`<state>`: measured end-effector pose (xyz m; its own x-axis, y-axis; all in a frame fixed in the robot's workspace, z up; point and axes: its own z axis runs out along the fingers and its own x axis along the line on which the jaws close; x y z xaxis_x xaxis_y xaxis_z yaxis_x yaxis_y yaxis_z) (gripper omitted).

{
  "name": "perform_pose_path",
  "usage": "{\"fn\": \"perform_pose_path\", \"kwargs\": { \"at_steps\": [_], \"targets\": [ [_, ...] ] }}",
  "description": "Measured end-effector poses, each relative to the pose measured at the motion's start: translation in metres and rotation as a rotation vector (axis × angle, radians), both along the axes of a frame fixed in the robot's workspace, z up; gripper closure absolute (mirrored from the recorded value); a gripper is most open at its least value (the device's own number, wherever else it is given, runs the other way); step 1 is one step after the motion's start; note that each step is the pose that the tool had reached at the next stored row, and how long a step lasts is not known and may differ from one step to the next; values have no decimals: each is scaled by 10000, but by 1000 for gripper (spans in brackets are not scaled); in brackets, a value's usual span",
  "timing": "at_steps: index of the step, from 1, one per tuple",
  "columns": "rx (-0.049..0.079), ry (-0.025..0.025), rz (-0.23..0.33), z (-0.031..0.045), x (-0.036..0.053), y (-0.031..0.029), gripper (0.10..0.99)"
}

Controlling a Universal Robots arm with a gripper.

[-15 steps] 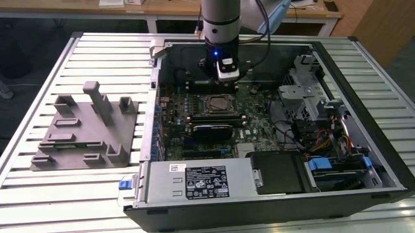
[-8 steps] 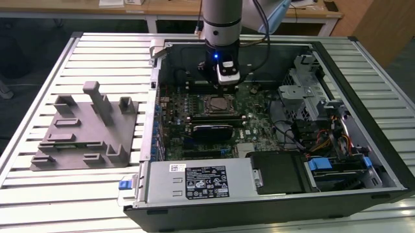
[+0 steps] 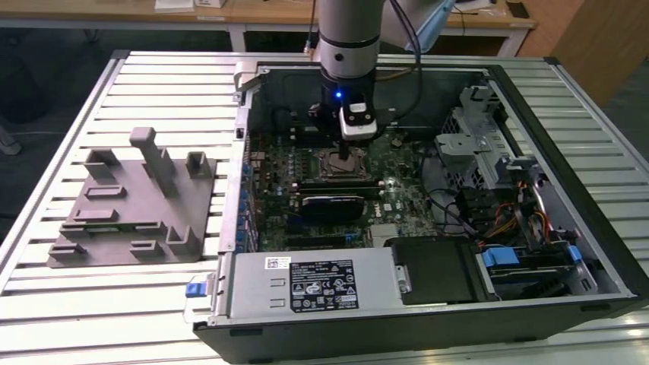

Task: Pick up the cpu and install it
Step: 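Install the first cpu locking lever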

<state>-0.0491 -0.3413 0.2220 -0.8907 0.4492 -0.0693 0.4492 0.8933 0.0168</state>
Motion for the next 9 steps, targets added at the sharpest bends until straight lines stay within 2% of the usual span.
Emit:
{"fn": "perform_pose_path", "kwargs": {
  "at_steps": [6, 9],
  "targets": [
    [-10, 12, 9, 0, 0, -2, 980],
    [-11, 12, 186, 10, 0, -2, 980]
  ]
}}
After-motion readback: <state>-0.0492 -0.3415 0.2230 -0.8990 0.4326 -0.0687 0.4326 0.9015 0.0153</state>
